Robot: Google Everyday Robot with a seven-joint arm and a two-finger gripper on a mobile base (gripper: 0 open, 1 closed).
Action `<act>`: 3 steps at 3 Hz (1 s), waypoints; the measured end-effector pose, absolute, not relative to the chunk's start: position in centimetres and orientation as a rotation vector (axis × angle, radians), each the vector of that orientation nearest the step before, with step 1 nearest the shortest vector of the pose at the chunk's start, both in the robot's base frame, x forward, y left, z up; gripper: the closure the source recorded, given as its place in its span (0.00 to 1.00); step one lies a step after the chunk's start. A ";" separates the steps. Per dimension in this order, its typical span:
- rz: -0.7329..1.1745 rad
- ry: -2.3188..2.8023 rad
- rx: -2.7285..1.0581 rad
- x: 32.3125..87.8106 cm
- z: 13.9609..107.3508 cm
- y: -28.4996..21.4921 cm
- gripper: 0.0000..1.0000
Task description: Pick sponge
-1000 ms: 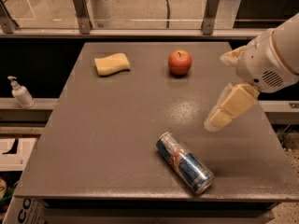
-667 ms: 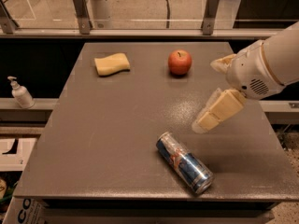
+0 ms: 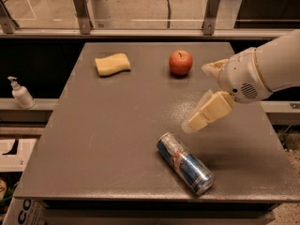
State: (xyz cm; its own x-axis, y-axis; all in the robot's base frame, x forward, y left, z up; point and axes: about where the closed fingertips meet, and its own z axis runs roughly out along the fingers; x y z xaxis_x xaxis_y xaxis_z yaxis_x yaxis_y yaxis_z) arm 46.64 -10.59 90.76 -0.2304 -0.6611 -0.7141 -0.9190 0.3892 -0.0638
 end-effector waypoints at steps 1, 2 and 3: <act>0.501 1.965 -1.332 46.7 90.4 -10.1 0.00; 0.535 1.922 -1.273 47.6 89.1 -8.8 0.00; 0.560 1.855 -1.192 49.2 88.0 -7.4 0.00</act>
Offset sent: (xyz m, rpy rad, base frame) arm 0.0299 0.0318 -0.0335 0.1903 -0.0838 -0.0717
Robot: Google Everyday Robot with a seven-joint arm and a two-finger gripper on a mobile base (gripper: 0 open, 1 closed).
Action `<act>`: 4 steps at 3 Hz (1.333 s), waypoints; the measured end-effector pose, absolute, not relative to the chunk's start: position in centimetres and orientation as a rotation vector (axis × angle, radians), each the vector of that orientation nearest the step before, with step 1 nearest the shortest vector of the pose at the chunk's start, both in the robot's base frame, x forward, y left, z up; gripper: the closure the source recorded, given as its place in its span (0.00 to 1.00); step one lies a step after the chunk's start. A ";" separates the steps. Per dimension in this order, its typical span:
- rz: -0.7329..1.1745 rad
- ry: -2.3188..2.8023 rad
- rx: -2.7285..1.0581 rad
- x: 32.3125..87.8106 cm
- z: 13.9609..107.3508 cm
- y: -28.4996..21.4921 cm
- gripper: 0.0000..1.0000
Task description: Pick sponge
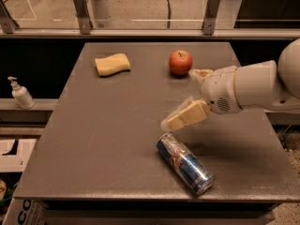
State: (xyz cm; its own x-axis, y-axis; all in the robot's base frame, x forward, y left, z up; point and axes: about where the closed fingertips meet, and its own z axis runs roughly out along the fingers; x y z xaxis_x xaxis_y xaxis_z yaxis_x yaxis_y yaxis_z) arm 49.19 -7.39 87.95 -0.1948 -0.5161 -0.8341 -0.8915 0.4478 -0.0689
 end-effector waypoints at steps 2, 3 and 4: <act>0.639 1.749 -1.035 54.3 86.7 -3.8 0.00; 0.672 1.712 -0.996 56.6 86.8 -1.6 0.00; 0.710 1.681 -0.970 58.3 87.0 1.4 0.00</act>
Offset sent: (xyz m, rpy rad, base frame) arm 0.0842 0.0504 -0.0189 0.2718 -0.0734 -0.0849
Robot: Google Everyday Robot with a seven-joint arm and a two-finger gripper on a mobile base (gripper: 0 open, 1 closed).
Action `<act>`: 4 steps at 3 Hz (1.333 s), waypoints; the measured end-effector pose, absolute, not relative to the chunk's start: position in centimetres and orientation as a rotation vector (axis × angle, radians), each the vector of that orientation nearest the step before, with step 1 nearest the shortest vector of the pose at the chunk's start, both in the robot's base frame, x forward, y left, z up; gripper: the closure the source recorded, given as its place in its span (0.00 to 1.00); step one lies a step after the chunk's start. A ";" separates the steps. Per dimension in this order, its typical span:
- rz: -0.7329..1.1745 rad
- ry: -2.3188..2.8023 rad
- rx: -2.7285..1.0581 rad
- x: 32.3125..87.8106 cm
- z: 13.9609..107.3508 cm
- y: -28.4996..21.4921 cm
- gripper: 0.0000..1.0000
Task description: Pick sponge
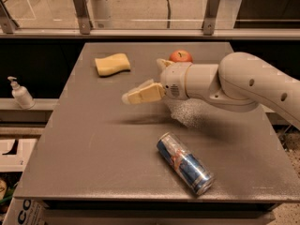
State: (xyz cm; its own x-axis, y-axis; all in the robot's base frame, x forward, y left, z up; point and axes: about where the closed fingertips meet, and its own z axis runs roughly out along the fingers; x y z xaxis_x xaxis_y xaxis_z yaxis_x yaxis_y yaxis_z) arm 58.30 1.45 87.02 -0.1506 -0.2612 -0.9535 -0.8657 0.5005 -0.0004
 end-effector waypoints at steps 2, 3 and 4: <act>0.721 1.674 -0.977 58.7 86.9 2.3 0.00; 0.711 1.664 -0.988 60.3 86.1 4.7 0.00; 0.696 1.656 -0.986 62.1 84.9 7.6 0.00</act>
Offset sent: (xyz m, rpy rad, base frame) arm 0.0361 0.0473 -0.0183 0.0125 -0.0012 0.0178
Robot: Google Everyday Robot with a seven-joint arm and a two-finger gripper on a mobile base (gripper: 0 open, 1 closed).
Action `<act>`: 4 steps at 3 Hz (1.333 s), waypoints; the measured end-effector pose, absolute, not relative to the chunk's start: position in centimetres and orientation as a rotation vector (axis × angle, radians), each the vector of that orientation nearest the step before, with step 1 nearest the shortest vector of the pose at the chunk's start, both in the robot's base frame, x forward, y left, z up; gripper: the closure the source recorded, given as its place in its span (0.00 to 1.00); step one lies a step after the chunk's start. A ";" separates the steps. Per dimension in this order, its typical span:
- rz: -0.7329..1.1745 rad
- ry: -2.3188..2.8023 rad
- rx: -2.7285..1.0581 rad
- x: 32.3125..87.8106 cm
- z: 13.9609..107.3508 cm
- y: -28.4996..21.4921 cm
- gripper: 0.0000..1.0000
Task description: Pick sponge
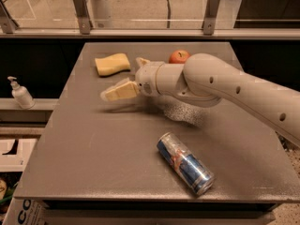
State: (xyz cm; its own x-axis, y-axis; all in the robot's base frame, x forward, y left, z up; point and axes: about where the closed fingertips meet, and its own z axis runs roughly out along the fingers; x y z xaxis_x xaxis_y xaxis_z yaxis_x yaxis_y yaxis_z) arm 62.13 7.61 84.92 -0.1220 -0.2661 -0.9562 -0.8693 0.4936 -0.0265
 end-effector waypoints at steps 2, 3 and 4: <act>0.652 1.663 -0.977 65.6 83.6 11.1 0.00; 0.640 1.669 -0.964 67.1 83.2 12.1 0.00; 0.623 1.685 -0.947 68.7 82.7 12.4 0.00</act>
Offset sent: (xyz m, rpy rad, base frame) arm 0.0573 0.0491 -0.0191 -0.0306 -0.0230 -0.0552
